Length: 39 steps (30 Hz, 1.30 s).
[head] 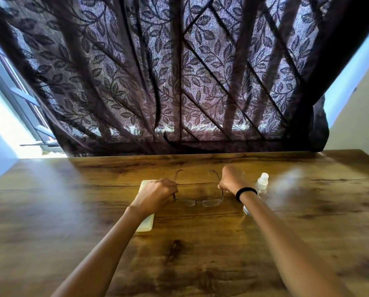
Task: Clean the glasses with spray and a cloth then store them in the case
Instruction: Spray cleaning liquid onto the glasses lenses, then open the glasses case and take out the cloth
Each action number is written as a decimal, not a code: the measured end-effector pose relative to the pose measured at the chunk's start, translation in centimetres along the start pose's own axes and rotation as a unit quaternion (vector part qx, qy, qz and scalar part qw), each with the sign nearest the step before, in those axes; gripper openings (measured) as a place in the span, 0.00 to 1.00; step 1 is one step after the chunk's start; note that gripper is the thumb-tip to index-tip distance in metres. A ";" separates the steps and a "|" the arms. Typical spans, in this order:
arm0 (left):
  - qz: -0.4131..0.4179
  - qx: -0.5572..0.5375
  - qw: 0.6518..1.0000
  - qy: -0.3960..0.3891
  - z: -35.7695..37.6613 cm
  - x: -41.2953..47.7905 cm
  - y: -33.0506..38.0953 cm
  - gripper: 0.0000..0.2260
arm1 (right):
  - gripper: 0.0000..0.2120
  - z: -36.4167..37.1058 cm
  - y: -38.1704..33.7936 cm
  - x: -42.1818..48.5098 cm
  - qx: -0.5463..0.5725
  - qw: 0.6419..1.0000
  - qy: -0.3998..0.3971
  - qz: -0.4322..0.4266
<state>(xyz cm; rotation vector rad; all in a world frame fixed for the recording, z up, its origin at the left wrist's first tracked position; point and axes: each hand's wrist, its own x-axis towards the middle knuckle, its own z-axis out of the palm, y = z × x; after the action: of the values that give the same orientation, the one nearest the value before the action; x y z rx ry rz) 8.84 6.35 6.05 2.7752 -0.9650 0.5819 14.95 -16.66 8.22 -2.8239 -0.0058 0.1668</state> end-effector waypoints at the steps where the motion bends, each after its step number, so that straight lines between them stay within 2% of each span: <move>1: 0.000 -0.002 1.000 0.001 0.0 0.0 0.0 0.12 | 0.06 0.0 0.0 0.0 -0.001 1.000 -0.001 -0.001; 4: 0.003 -0.016 1.000 0.002 0.2 -0.1 -0.1 0.14 | 0.11 -0.3 0.1 -0.1 -0.010 1.000 -0.010 -0.004; 7: -0.029 -0.037 0.998 0.029 0.1 -0.6 0.1 0.20 | 0.17 -0.7 0.0 -0.4 -0.002 1.000 0.001 -0.004; 11: -0.169 -0.074 0.973 0.142 -0.5 -1.6 0.0 0.16 | 0.13 -1.3 -1.5 -1.1 0.059 0.995 0.073 -0.046; 14: -0.303 -0.119 0.928 0.179 -0.9 -2.4 -0.3 0.17 | 0.09 -1.2 -3.9 -2.3 0.186 0.976 0.064 -0.096; 17: -0.397 -0.170 0.892 0.131 -0.6 -3.6 -0.4 0.25 | 0.04 0.2 -6.4 -3.8 0.343 0.933 -0.019 -0.112; 20: -0.460 -0.223 0.858 0.043 0.3 -5.1 0.0 0.37 | 0.05 2.2 -8.5 -5.3 0.439 0.889 -0.082 -0.102; 25: -0.485 -0.208 0.848 0.035 1.5 -6.4 1.5 0.43 | 0.09 5.3 -10.3 -6.8 0.438 0.886 -0.143 -0.058; 30: -0.496 -0.197 0.842 0.072 1.7 -6.4 2.2 0.40 | 0.12 6.7 -10.8 -7.3 0.430 0.883 -0.186 -0.036; 33: -0.504 -0.192 0.839 0.072 1.8 -6.3 2.4 0.39 | 0.14 7.0 -11.0 -7.5 0.450 0.868 -0.209 -0.024; 39: -0.510 -0.228 0.826 0.074 1.8 -6.1 2.3 0.38 | 0.15 7.7 -10.4 -8.4 0.479 0.856 -0.190 -0.043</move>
<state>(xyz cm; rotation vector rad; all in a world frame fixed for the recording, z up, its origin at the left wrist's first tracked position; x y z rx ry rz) 3.58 7.52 1.94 2.2744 0.4240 0.3006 5.91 -4.55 5.13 -1.7524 -0.1063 0.5353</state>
